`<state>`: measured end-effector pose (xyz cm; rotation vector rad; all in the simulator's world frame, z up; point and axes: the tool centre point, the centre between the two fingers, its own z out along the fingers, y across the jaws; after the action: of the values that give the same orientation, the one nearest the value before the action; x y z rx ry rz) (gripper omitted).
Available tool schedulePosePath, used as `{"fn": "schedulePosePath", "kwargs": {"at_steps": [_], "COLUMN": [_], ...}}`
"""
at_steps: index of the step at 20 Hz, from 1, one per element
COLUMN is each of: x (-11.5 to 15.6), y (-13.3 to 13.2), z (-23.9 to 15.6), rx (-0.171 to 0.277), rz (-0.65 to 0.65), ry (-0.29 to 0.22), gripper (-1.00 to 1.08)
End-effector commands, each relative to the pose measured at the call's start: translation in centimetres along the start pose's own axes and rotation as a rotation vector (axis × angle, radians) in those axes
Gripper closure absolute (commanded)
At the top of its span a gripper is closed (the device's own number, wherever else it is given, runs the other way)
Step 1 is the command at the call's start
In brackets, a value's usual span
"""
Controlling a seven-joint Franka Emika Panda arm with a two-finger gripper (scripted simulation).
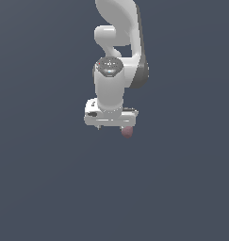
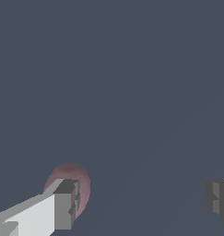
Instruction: Pick up the object and move it to a goal position.
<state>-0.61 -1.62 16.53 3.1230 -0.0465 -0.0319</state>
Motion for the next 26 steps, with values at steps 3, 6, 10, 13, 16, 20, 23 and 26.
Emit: {"fn": "schedulePosePath", "kwargs": {"at_steps": [3, 6, 10, 13, 16, 20, 23, 26], "x": [0.0, 0.1, 0.2, 0.2, -0.1, -0.9, -1.9, -3.2], "y": [-0.1, -0.4, -0.6, -0.6, -1.1, -2.2, -3.4, -4.8], "z": [0.0, 0.0, -0.1, 0.0, 0.3, 1.1, 2.0, 3.1], "rx": [0.003, 0.016, 0.026, 0.025, 0.024, 0.023, 0.022, 0.02], "rz": [-0.002, -0.01, -0.018, -0.016, -0.009, 0.01, 0.03, 0.057], "ry": [-0.001, -0.003, -0.005, -0.005, -0.004, -0.001, 0.002, 0.007], "gripper": [-0.92, -0.92, -0.92, -0.92, -0.92, -0.92, -0.92, -0.92]}}
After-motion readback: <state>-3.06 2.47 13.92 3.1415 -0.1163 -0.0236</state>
